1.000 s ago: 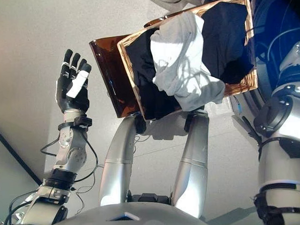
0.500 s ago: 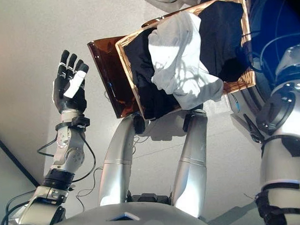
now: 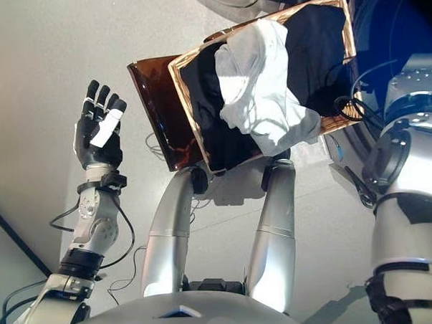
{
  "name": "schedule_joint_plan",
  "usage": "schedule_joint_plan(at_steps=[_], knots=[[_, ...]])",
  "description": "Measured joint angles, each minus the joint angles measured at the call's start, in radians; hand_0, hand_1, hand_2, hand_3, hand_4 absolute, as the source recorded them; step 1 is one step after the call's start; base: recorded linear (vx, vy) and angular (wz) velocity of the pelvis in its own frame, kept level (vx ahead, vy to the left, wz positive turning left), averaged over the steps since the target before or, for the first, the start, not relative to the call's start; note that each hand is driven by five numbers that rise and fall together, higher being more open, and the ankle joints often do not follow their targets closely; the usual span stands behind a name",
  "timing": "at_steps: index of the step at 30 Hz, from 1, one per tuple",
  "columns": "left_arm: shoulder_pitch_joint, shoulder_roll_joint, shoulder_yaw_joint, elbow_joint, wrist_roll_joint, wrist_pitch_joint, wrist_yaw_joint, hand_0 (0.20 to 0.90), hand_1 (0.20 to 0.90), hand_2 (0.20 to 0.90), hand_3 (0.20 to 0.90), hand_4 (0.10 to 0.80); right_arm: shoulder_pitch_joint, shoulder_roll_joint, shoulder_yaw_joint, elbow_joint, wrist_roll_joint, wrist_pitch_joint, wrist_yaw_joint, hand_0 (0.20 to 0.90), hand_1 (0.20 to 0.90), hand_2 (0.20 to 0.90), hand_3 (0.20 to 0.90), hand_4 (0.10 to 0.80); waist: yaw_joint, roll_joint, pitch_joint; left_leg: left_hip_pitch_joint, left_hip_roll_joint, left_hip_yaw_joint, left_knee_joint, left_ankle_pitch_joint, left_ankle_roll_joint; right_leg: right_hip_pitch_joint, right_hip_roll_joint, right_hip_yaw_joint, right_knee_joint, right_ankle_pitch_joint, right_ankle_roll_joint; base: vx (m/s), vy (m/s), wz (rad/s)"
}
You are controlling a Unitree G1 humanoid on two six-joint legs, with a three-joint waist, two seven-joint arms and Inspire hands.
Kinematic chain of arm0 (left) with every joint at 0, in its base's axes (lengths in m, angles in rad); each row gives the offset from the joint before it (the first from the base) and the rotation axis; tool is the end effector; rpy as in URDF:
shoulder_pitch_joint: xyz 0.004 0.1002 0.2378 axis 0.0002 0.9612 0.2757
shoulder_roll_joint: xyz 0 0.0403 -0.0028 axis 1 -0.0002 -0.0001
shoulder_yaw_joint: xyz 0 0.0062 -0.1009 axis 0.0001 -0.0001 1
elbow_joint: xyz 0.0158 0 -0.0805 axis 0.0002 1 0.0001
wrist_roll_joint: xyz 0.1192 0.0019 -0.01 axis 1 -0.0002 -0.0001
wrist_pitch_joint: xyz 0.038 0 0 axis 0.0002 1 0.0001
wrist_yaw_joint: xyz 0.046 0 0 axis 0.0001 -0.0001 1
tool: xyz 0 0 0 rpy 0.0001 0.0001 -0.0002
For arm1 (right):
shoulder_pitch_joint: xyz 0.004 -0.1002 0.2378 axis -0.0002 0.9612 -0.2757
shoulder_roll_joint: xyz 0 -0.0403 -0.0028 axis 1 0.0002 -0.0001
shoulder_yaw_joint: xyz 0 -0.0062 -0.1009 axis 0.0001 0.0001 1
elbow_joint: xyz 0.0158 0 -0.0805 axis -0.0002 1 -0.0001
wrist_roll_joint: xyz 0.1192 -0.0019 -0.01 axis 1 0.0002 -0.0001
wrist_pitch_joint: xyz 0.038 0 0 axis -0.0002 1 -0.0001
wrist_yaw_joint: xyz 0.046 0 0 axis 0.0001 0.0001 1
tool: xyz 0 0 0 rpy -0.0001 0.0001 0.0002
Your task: Pick up the clothes and place them into the washing machine
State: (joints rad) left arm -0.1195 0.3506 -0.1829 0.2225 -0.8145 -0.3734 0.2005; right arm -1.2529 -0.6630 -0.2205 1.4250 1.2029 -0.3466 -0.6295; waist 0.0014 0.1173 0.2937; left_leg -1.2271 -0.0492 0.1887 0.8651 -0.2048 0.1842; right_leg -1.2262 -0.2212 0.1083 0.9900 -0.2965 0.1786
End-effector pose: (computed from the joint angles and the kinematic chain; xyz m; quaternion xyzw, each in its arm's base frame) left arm 0.2412 0.1928 0.0440 -0.2264 -0.0694 0.0943 0.9670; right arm 0.3523 -0.3225 0.2217 0.4997 -0.0886 -0.5170 0.6893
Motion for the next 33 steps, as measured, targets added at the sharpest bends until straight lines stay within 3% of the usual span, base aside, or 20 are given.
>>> schedule_joint_plan(at_steps=[11, 18, 20, 25, 33], knots=[[0.015, -0.001, 0.025, 0.011, 0.0, -0.002, 0.002, 0.9, 0.9, 0.9, 0.9, 0.8, 0.148, 0.168, 0.054, -0.104, -0.161, -0.001, 0.026, 0.9, 0.9, 0.9, 0.9, 0.8, -0.016, -0.025, -0.014, 0.088, 0.002, 0.008, -0.072, 0.007, 0.005, 0.09, 0.01, 0.003, -0.094, 0.027, 0.008, -0.003, 0.003, -0.05], [0.007, -0.005, 0.039, 0.025, 0.004, -0.006, 0.003, 0.9, 0.9, 0.9, 0.9, 0.8, 0.205, 0.218, 0.101, -0.104, -0.279, 0.008, 0.019, 0.9, 0.9, 0.9, 0.9, 0.8, -0.021, -0.044, -0.028, 0.148, 0.001, 0.009, -0.177, 0.045, 0.002, 0.148, 0.014, -0.011, -0.205, 0.073, 0.008, 0.003, -0.013, -0.06], [0.003, -0.006, 0.051, 0.038, 0.014, -0.006, 0.006, 0.9, 0.9, 0.9, 0.9, 0.8, 0.214, 0.218, 0.159, -0.112, -0.376, 0.028, 0.017, 0.9, 0.9, 0.9, 0.9, 0.8, -0.026, -0.047, -0.029, 0.173, 0.0, 0.009, -0.22, 0.064, 0.0, 0.173, 0.017, -0.014, -0.246, 0.09, 0.013, 0.01, -0.014, -0.05], [0.006, -0.02, 0.06, 0.076, 0.034, -0.028, 0.018, 0.9, 0.9, 0.9, 0.9, 0.8, 0.311, 0.228, 0.22, -0.182, -0.559, 0.057, 0.024, 0.9, 0.9, 0.9, 0.9, 0.8, -0.024, -0.064, -0.037, 0.275, -0.001, 0.002, -0.33, 0.102, -0.018, 0.265, 0.021, -0.035, -0.334, 0.114, 0.003, 0.038, -0.048, -0.02], [-0.002, -0.048, 0.056, 0.165, 0.038, -0.031, -0.005, 0.9, 0.9, 0.9, 0.9, 0.8, 0.481, 0.259, 0.271, -0.188, -0.66, 0.096, 0.121, 0.9, 0.9, 0.9, 0.9, 0.8, -0.042, -0.1, -0.06, 0.416, 0.002, -0.043, -0.473, 0.163, -0.054, 0.401, 0.038, -0.086, -0.432, 0.136, -0.026, 0.057, -0.07, 0.06]])
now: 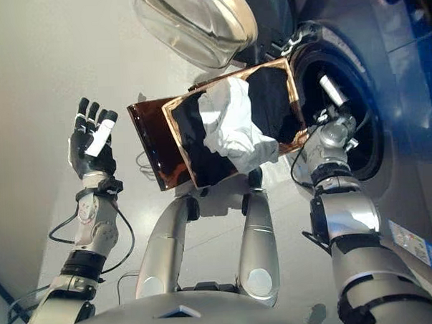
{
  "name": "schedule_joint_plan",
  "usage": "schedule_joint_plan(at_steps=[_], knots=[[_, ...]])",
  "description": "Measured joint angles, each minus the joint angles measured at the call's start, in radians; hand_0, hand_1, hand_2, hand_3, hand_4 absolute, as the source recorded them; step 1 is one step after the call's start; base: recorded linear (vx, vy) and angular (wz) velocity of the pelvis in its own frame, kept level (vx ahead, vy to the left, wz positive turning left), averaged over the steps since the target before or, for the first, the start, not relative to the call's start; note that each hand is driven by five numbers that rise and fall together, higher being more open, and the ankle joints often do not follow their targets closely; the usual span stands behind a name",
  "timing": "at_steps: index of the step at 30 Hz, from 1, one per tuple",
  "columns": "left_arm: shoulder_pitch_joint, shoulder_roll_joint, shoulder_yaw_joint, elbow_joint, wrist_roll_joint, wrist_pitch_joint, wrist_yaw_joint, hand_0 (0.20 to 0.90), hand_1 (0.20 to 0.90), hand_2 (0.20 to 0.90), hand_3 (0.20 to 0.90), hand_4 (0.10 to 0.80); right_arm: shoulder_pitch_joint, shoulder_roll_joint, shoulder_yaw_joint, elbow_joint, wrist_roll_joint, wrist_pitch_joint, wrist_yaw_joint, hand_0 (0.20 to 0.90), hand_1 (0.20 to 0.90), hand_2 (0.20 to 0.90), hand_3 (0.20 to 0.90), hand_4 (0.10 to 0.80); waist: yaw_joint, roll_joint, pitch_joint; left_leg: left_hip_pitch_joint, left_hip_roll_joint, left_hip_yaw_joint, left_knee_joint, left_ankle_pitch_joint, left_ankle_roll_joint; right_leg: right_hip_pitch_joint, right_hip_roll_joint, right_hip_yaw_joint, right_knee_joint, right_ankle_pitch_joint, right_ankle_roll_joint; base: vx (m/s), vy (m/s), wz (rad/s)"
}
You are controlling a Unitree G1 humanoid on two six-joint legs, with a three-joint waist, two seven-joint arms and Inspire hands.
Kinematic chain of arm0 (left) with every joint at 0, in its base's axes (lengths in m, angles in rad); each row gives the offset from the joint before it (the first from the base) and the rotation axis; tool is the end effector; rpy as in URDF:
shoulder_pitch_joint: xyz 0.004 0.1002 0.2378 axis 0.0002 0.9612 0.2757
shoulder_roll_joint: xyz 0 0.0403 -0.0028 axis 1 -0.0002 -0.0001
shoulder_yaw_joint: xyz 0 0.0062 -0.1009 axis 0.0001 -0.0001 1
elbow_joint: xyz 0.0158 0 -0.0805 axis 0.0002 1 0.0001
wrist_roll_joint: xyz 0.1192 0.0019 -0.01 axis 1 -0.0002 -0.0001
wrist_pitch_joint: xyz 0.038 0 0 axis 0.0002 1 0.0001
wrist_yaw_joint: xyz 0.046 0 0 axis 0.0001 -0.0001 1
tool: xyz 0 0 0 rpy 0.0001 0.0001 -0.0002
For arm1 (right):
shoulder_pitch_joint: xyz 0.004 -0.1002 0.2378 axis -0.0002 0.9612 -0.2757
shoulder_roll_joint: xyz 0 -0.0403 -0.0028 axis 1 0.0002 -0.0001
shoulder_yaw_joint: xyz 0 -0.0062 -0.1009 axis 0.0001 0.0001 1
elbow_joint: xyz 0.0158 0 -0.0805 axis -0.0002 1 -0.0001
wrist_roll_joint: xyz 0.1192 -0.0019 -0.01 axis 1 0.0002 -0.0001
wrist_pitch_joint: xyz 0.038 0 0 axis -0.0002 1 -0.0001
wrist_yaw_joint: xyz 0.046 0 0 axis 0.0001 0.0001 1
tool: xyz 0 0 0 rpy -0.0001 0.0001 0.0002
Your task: Pick up the clothes and place them into the washing machine
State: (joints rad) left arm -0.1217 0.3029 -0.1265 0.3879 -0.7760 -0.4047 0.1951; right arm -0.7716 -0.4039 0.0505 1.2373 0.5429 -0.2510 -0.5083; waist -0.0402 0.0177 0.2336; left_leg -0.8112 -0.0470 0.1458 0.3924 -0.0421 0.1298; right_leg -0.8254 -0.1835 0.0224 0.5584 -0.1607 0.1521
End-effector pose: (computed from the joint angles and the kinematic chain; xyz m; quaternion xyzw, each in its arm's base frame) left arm 0.2369 0.2045 0.0165 -0.2129 -0.0320 0.1545 0.9642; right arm 0.3290 -0.2502 0.0556 0.0362 0.0859 -0.3801 0.9203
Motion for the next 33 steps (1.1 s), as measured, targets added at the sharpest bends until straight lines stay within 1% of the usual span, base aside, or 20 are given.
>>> schedule_joint_plan(at_steps=[1, 3, 7, 8, 11, 14, 16, 20, 21, 24, 25, 28, 33], knots=[[0.0, -0.001, -0.001, 0.005, 0.0, 0.0, -0.001, 0.9, 0.9, 0.9, 0.9, 0.8, 0.008, 0.0, 0.007, 0.001, -0.007, 0.002, 0.006, 0.9, 0.9, 0.9, 0.9, 0.8, 0.001, -0.002, -0.002, 0.005, 0.0, -0.001, -0.004, 0.001, -0.001, 0.005, 0.0, -0.001, -0.003, 0.0, -0.001, 0.055, -0.059, 0.04], [0.003, -0.017, 0.0, 0.029, 0.0, 0.0, -0.005, 0.9, 0.9, 0.9, 0.9, 0.8, 0.066, 0.008, 0.059, 0.005, -0.058, 0.015, 0.038, 0.9, 0.9, 0.9, 0.9, 0.8, 0.002, -0.008, -0.009, 0.059, -0.001, -0.007, -0.033, 0.007, -0.007, 0.055, 0.0, -0.008, -0.021, -0.002, -0.005, 0.05, -0.052, 0.01], [-0.014, -0.037, 0.002, 0.076, 0.006, -0.001, -0.024, 0.9, 0.9, 0.9, 0.9, 0.8, 0.122, 0.031, 0.057, -0.003, -0.064, 0.016, 0.082, 0.9, 0.9, 0.9, 0.9, 0.8, 0.002, -0.011, -0.021, 0.109, -0.002, -0.017, -0.09, 0.035, -0.016, 0.102, 0.004, -0.017, -0.058, -0.001, -0.005, 0.052, -0.058, 0.05], [-0.01, -0.042, 0.002, 0.094, 0.008, -0.001, -0.025, 0.9, 0.9, 0.9, 0.9, 0.8, 0.149, 0.048, 0.059, -0.004, -0.064, 0.017, 0.101, 0.9, 0.9, 0.9, 0.9, 0.8, 0.002, -0.011, -0.021, 0.142, -0.002, -0.03, -0.123, 0.048, -0.022, 0.136, 0.004, -0.035, -0.079, 0.003, -0.01, -0.028, -0.044, 0.13], [-0.001, -0.053, 0.002, 0.113, 0.022, -0.001, -0.037, 0.9, 0.9, 0.9, 0.9, 0.8, 0.205, 0.081, 0.057, -0.005, -0.062, 0.013, 0.12, 0.9, 0.9, 0.9, 0.9, 0.8, 0.002, -0.012, -0.022, 0.207, 0.003, -0.048, -0.202, 0.088, -0.034, 0.194, 0.009, -0.061, -0.133, 0.016, -0.019, 0.033, -0.035, 0.1], [0.019, -0.052, 0.006, 0.127, 0.033, 0.0, -0.037, 0.9, 0.9, 0.9, 0.9, 0.8, 0.233, 0.117, 0.062, -0.011, -0.063, 0.013, 0.139, 0.9, 0.9, 0.9, 0.9, 0.8, 0.002, -0.012, -0.023, 0.265, 0.016, -0.055, -0.277, 0.121, -0.044, 0.244, 0.028, -0.069, -0.188, 0.04, -0.029, 0.069, -0.034, -0.08], [0.028, -0.054, 0.006, 0.132, 0.04, 0.003, -0.041, 0.9, 0.9, 0.9, 0.9, 0.8, 0.258, 0.12, 0.068, -0.029, -0.066, 0.013, 0.14, 0.9, 0.9, 0.9, 0.9, 0.8, 0.002, -0.012, -0.023, 0.293, 0.02, -0.064, -0.299, 0.132, -0.048, 0.274, 0.034, -0.079, -0.206, 0.045, -0.032, 0.085, -0.029, 0.06], [0.051, -0.056, 0.007, 0.135, 0.044, 0.006, -0.046, 0.9, 0.9, 0.9, 0.9, 0.8, 0.317, 0.123, 0.08, -0.075, -0.109, 0.013, 0.14, 0.9, 0.9, 0.9, 0.9, 0.8, 0.001, -0.015, -0.026, 0.365, 0.023, -0.072, -0.334, 0.138, -0.052, 0.348, 0.037, -0.095, -0.236, 0.045, -0.033, 0.081, -0.022, 0.06], [0.057, -0.056, 0.009, 0.135, 0.044, 0.006, -0.048, 0.9, 0.9, 0.9, 0.9, 0.8, 0.344, 0.125, 0.092, -0.109, -0.133, 0.012, 0.142, 0.9, 0.9, 0.9, 0.9, 0.8, 0.002, -0.015, -0.028, 0.388, 0.025, -0.072, -0.344, 0.139, -0.053, 0.374, 0.04, -0.097, -0.25, 0.045, -0.033, 0.047, -0.017, -0.02], [0.068, -0.06, 0.022, 0.158, 0.06, 0.006, -0.061, 0.9, 0.9, 0.9, 0.9, 0.8, 0.362, 0.131, 0.12, -0.117, -0.164, 0.012, 0.16, 0.9, 0.9, 0.9, 0.9, 0.8, 0.002, -0.016, -0.032, 0.426, 0.028, -0.085, -0.361, 0.143, -0.059, 0.417, 0.044, -0.108, -0.265, 0.045, -0.034, 0.061, -0.015, 0.07], [0.068, -0.061, 0.026, 0.169, 0.076, 0.006, -0.065, 0.9, 0.9, 0.9, 0.9, 0.8, 0.372, 0.136, 0.138, -0.122, -0.172, 0.012, 0.162, 0.9, 0.9, 0.9, 0.9, 0.8, 0.002, -0.017, -0.035, 0.439, 0.03, -0.092, -0.366, 0.146, -0.062, 0.433, 0.045, -0.119, -0.27, 0.044, -0.037, 0.039, 0.0, 0.13], [0.091, -0.062, 0.029, 0.17, 0.087, 0.008, -0.065, 0.9, 0.9, 0.9, 0.9, 0.8, 0.394, 0.16, 0.145, -0.143, -0.183, 0.013, 0.165, 0.9, 0.9, 0.9, 0.9, 0.8, 0.005, -0.02, -0.059, 0.445, 0.034, -0.096, -0.376, 0.151, -0.067, 0.436, 0.05, -0.12, -0.271, 0.042, -0.04, 0.024, 0.001, 0.04], [0.105, -0.072, 0.03, 0.17, 0.098, 0.012, -0.065, 0.9, 0.9, 0.9, 0.9, 0.8, 0.429, 0.184, 0.151, -0.193, -0.182, 0.01, 0.186, 0.9, 0.9, 0.9, 0.9, 0.8, 0.008, -0.02, -0.061, 0.464, 0.034, -0.111, -0.377, 0.153, -0.068, 0.465, 0.05, -0.133, -0.275, 0.041, -0.042, -0.015, 0.006, 0.08]])
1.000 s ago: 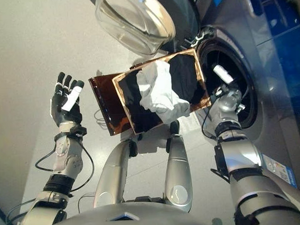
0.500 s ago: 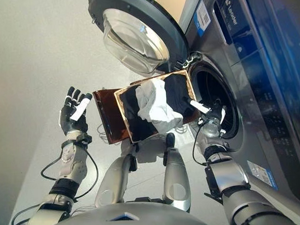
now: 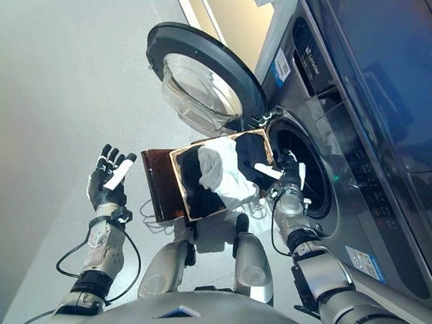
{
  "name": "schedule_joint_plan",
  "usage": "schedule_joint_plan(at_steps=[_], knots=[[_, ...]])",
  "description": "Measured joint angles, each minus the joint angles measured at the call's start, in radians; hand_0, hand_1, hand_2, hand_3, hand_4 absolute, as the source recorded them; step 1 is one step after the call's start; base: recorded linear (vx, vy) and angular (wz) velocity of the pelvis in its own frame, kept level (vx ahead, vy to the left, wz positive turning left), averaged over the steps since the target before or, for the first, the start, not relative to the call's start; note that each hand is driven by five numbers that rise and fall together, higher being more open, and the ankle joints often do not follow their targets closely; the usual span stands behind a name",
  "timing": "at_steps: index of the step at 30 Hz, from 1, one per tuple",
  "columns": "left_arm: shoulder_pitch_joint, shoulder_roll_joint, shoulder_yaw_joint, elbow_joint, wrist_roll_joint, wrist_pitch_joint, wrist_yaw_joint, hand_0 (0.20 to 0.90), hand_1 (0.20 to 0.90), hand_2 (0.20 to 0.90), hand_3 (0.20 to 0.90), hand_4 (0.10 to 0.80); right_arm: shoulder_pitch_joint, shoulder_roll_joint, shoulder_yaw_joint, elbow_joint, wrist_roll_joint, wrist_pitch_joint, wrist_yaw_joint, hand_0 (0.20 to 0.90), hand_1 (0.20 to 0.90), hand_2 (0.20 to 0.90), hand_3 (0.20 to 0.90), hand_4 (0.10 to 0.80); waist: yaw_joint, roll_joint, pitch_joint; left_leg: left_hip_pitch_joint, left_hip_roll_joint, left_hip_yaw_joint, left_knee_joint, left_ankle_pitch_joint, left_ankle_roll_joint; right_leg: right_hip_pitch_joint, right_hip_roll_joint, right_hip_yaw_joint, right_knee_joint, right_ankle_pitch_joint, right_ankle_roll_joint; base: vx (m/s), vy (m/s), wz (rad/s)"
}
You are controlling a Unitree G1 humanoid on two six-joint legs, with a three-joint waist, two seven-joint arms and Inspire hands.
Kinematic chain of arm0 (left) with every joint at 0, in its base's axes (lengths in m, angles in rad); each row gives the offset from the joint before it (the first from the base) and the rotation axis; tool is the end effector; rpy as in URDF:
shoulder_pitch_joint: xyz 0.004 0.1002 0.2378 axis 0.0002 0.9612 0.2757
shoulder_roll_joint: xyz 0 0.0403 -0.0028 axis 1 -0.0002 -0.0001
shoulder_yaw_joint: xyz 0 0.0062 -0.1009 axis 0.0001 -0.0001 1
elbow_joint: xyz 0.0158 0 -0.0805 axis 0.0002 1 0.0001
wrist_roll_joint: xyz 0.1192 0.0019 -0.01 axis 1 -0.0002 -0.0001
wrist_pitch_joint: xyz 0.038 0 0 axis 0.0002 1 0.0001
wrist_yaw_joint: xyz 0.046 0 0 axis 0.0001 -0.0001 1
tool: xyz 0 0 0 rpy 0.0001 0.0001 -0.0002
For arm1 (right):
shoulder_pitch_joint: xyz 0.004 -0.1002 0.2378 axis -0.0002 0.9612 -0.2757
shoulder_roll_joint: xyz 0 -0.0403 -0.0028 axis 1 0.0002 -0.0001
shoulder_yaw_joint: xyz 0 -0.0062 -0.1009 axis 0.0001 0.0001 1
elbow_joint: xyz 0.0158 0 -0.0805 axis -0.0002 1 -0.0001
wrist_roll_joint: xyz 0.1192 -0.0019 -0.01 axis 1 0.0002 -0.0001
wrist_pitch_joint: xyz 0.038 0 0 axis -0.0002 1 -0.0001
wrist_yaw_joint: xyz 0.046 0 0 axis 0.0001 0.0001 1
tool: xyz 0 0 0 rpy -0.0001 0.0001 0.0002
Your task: Pick up the clothes and place them into the washing machine
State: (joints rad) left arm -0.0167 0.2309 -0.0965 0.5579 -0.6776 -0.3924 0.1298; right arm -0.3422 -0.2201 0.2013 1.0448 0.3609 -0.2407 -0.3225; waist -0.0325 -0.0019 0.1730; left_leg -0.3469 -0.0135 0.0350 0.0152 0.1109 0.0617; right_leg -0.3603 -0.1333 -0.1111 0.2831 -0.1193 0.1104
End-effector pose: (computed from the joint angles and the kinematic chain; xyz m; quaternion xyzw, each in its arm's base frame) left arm 0.1965 0.2056 -0.0382 -0.1761 0.0835 0.1756 0.9650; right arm 0.2370 -0.1902 -0.0568 -0.0434 0.2336 -0.1708 0.9562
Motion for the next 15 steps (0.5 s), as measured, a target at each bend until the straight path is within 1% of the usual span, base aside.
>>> schedule_joint_plan(at_steps=[2, 3, 6, 7, 8, 10, 11, 14, 15], knots=[[-0.001, 0.0, 0.0, 0.0, 0.003, 0.0, 0.0, 0.9, 0.9, 0.9, 0.9, 0.8, 0.007, 0.001, 0.005, -0.02, -0.002, -0.001, 0.0, 0.9, 0.9, 0.9, 0.9, 0.8, 0.004, 0.001, 0.0, -0.004, -0.001, -0.003, 0.001, 0.002, -0.002, -0.007, -0.003, -0.005, 0.013, -0.004, -0.004, -0.076, 0.002, 0.05], [-0.006, 0.0, 0.0, -0.001, 0.007, 0.001, 0.001, 0.9, 0.9, 0.9, 0.9, 0.8, 0.012, -0.001, 0.003, -0.036, -0.002, -0.002, -0.003, 0.9, 0.9, 0.9, 0.9, 0.8, 0.016, 0.001, 0.0, -0.014, -0.003, -0.004, 0.004, 0.004, -0.005, -0.026, -0.006, -0.008, 0.036, -0.013, -0.006, -0.072, -0.004, 0.08], [-0.025, 0.001, -0.003, -0.01, 0.021, 0.0, 0.0, 0.9, 0.9, 0.9, 0.9, 0.8, 0.016, -0.018, -0.001, -0.083, -0.001, -0.004, -0.005, 0.9, 0.9, 0.9, 0.9, 0.8, 0.019, 0.006, 0.005, -0.081, -0.015, -0.024, 0.056, 0.003, -0.007, -0.095, -0.021, -0.014, 0.12, -0.044, -0.012, -0.072, -0.012, 0.31], [-0.044, 0.0, -0.005, -0.01, 0.022, 0.001, 0.0, 0.9, 0.9, 0.9, 0.9, 0.8, 0.017, -0.03, -0.005, -0.103, -0.001, -0.004, -0.005, 0.9, 0.9, 0.9, 0.9, 0.8, 0.019, 0.01, 0.013, -0.118, -0.021, -0.038, 0.092, -0.004, -0.007, -0.13, -0.032, -0.019, 0.17, -0.061, -0.017, -0.017, -0.005, 0.33], [-0.048, 0.0, -0.005, -0.009, 0.022, 0.001, 0.001, 0.9, 0.9, 0.9, 0.9, 0.8, 0.015, -0.033, -0.006, -0.104, -0.002, -0.004, -0.005, 0.9, 0.9, 0.9, 0.9, 0.8, 0.021, 0.009, 0.017, -0.122, -0.022, -0.038, 0.096, -0.003, -0.008, -0.138, -0.032, -0.02, 0.185, -0.066, -0.02, -0.027, -0.013, 0.36], [-0.054, 0.0, -0.005, -0.009, 0.023, 0.001, 0.001, 0.9, 0.9, 0.9, 0.9, 0.8, 0.015, -0.04, -0.007, -0.107, -0.007, -0.004, -0.009, 0.9, 0.9, 0.9, 0.9, 0.8, 0.022, 0.013, 0.035, -0.134, -0.023, -0.049, 0.131, -0.013, -0.016, -0.139, -0.039, -0.036, 0.219, -0.083, -0.028, -0.014, -0.01, 0.22], [-0.053, 0.001, -0.004, -0.009, 0.027, 0.001, 0.001, 0.9, 0.9, 0.9, 0.9, 0.8, 0.014, -0.042, -0.007, -0.109, -0.023, -0.004, -0.011, 0.9, 0.9, 0.9, 0.9, 0.8, 0.023, 0.013, 0.045, -0.136, -0.023, -0.057, 0.142, -0.022, -0.026, -0.139, -0.041, -0.037, 0.23, -0.1, -0.037, -0.017, -0.008, 0.21], [-0.048, 0.0, -0.004, -0.011, 0.042, 0.002, 0.001, 0.9, 0.9, 0.9, 0.9, 0.8, 0.014, -0.059, -0.011, -0.117, -0.076, -0.002, -0.031, 0.9, 0.9, 0.9, 0.9, 0.8, 0.022, 0.016, 0.054, -0.184, -0.017, -0.056, 0.198, -0.044, -0.025, -0.172, -0.045, -0.052, 0.274, -0.125, -0.058, -0.018, 0.003, 0.17], [-0.048, 0.0, -0.004, -0.011, 0.042, 0.002, 0.0, 0.9, 0.9, 0.9, 0.9, 0.8, 0.011, -0.065, -0.012, -0.118, -0.091, 0.0, -0.033, 0.9, 0.9, 0.9, 0.9, 0.8, 0.022, 0.017, 0.058, -0.195, -0.018, -0.053, 0.215, -0.051, -0.027, -0.177, -0.048, -0.057, 0.28, -0.125, -0.057, -0.022, 0.016, 0.14]])
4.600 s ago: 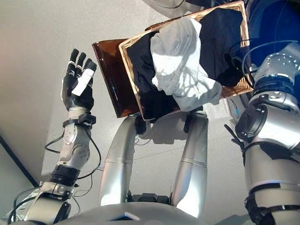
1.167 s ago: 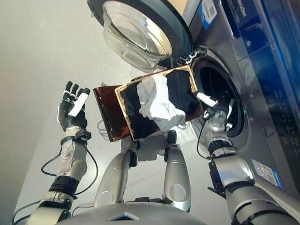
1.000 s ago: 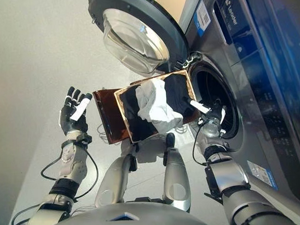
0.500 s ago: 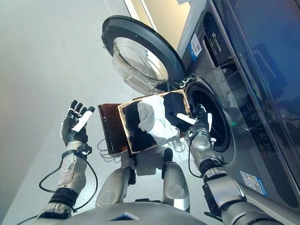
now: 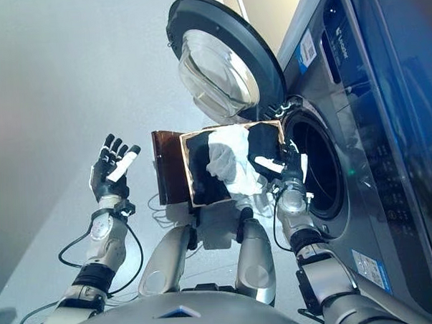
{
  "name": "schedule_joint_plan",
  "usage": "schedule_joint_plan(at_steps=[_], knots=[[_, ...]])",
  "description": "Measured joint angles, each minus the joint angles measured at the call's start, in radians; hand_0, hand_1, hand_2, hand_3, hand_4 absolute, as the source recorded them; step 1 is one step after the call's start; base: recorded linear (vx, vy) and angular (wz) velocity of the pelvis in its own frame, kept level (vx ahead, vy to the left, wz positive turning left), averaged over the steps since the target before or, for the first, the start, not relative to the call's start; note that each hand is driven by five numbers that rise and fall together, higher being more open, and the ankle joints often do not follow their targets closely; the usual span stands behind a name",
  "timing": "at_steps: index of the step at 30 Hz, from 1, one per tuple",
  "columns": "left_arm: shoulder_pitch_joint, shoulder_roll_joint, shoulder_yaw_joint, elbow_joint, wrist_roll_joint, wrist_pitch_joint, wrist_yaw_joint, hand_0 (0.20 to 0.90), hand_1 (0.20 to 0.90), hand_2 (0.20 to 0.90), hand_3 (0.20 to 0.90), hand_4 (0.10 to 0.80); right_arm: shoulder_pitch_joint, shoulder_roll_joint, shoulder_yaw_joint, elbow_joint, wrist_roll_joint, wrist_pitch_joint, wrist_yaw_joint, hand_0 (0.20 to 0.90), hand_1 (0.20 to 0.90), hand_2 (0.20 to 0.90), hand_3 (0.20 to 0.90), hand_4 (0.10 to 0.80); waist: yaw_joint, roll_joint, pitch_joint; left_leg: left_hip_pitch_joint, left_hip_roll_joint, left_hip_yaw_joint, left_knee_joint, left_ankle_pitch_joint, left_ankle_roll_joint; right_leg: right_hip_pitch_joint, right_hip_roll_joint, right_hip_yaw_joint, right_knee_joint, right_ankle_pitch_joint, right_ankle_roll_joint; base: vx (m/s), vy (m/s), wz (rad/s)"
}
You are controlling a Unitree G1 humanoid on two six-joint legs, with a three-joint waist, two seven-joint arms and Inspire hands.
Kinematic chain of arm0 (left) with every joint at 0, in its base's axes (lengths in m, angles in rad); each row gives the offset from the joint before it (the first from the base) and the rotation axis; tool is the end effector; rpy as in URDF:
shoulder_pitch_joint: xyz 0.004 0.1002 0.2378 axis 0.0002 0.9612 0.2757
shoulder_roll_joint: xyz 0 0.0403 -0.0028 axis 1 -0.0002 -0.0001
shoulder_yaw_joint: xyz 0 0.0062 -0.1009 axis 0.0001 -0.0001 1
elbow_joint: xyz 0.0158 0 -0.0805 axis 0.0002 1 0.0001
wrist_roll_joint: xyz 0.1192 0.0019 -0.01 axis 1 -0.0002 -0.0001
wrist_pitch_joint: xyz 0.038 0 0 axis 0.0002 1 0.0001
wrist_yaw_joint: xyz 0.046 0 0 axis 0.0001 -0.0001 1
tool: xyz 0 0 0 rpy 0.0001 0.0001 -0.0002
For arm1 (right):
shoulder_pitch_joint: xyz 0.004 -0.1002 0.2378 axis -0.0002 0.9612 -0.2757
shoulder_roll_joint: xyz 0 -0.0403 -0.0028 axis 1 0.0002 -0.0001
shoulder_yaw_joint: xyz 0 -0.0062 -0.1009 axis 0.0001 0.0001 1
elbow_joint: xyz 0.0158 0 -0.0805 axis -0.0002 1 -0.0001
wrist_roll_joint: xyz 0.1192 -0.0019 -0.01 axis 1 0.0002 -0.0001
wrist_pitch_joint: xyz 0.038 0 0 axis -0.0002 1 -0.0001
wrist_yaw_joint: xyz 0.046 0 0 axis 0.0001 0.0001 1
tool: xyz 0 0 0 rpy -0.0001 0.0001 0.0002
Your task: Pick up the clothes and place them into the washing machine
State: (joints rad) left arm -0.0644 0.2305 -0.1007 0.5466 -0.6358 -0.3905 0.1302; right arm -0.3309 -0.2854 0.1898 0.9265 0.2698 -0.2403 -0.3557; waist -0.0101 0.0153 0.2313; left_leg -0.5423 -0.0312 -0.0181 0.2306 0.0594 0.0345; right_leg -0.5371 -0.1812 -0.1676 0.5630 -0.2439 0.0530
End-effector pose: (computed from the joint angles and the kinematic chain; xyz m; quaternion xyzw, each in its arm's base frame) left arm 0.2115 0.2008 -0.0271 -0.1623 0.0586 0.1526 0.9731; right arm 0.2484 -0.2050 -0.0368 -0.0950 0.1715 -0.1731 0.9652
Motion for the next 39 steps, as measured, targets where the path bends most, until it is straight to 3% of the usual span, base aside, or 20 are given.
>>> schedule_joint_plan(at_steps=[6, 22, 39], knots=[[-0.002, 0.002, 0.004, -0.014, 0.0, 0.003, 0.0, 0.9, 0.9, 0.9, 0.9, 0.8, -0.028, -0.049, 0.0, -0.005, -0.075, 0.003, -0.022, 0.9, 0.9, 0.9, 0.9, 0.8, -0.001, -0.006, 0.017, -0.081, -0.002, 0.004, 0.087, -0.02, 0.005, -0.067, -0.009, 0.009, 0.061, -0.01, 0.008, -0.005, 0.011, 0.03], [-0.004, 0.024, -0.01, -0.086, -0.006, 0.013, -0.03, 0.9, 0.9, 0.9, 0.9, 0.8, -0.221, -0.064, 0.067, 0.137, -0.107, 0.025, -0.035, 0.9, 0.9, 0.9, 0.9, 0.8, 0.018, -0.009, 0.033, -0.229, -0.006, 0.023, 0.244, -0.08, 0.024, -0.191, -0.015, 0.047, 0.152, -0.021, 0.017, -0.03, 0.034, -0.02], [-0.02, 0.061, -0.033, -0.162, -0.029, 0.013, -0.032, 0.9, 0.9, 0.9, 0.9, 0.8, -0.331, -0.065, 0.088, 0.288, -0.125, 0.05, -0.04, 0.9, 0.9, 0.9, 0.9, 0.8, 0.026, -0.006, 0.041, -0.421, -0.023, 0.05, 0.549, -0.212, 0.057, -0.345, -0.043, 0.104, 0.389, -0.133, 0.018, -0.022, 0.018, 0.0]])
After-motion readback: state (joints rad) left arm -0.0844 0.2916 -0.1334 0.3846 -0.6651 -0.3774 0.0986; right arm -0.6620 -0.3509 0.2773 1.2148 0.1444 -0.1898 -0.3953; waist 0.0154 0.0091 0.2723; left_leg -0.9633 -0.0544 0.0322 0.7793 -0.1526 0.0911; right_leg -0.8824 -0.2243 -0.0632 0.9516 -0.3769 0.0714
